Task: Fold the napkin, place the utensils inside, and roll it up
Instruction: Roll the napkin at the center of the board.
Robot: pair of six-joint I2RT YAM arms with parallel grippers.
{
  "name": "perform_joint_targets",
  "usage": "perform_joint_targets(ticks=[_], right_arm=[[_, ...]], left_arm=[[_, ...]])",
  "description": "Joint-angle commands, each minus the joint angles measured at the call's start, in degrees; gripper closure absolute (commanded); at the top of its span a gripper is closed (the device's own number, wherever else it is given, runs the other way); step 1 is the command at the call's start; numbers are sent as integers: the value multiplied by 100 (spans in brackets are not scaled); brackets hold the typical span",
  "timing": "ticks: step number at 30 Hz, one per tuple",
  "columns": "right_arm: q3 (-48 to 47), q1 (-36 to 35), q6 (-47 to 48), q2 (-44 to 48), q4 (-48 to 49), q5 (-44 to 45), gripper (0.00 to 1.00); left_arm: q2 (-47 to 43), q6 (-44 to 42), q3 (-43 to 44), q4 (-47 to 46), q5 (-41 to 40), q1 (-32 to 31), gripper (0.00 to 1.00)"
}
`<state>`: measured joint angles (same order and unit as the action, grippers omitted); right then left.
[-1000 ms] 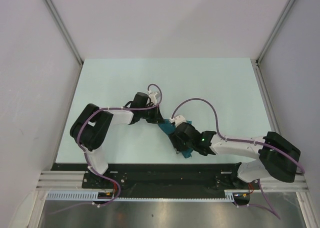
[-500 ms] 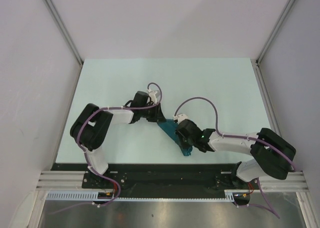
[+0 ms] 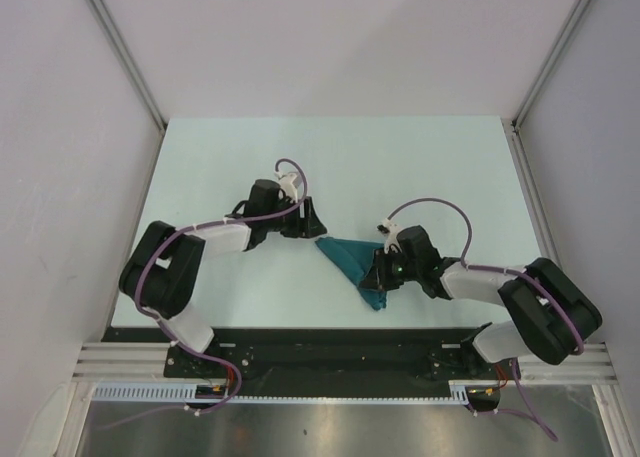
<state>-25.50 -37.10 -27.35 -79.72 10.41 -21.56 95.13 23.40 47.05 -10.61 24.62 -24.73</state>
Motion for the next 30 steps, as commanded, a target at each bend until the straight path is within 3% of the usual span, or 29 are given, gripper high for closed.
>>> perform_joint_targets(ticks=[1,9,19,23,24,27,30], right_arm=[[378,326,-262,-263,-14,-1085,81],[475,713,-270,-632,110,-1368,82],[440,863,-192,-957,154,-1412,82],[449,863,-112,-844,-13,-1307,74],[440,854,-104,-782,-65,-1263,72],[326,801,-60,-405,-460,-1106,60],[19,678,11,87,-1023,-825,53]], left_arm=[[93,103,-283,-476,200,-5,30],[330,499,-486,-1135,517,-14,31],[726,1149,-811,-2137,992,-190,42],[840,1369,-820,-2393,1088,-260,62],[866,1378,-803,-2384,1089,-278,73],[893,1282,-688,-2183,1080,-287,93],[858,1115,-548,-1858,1054,-295,100]])
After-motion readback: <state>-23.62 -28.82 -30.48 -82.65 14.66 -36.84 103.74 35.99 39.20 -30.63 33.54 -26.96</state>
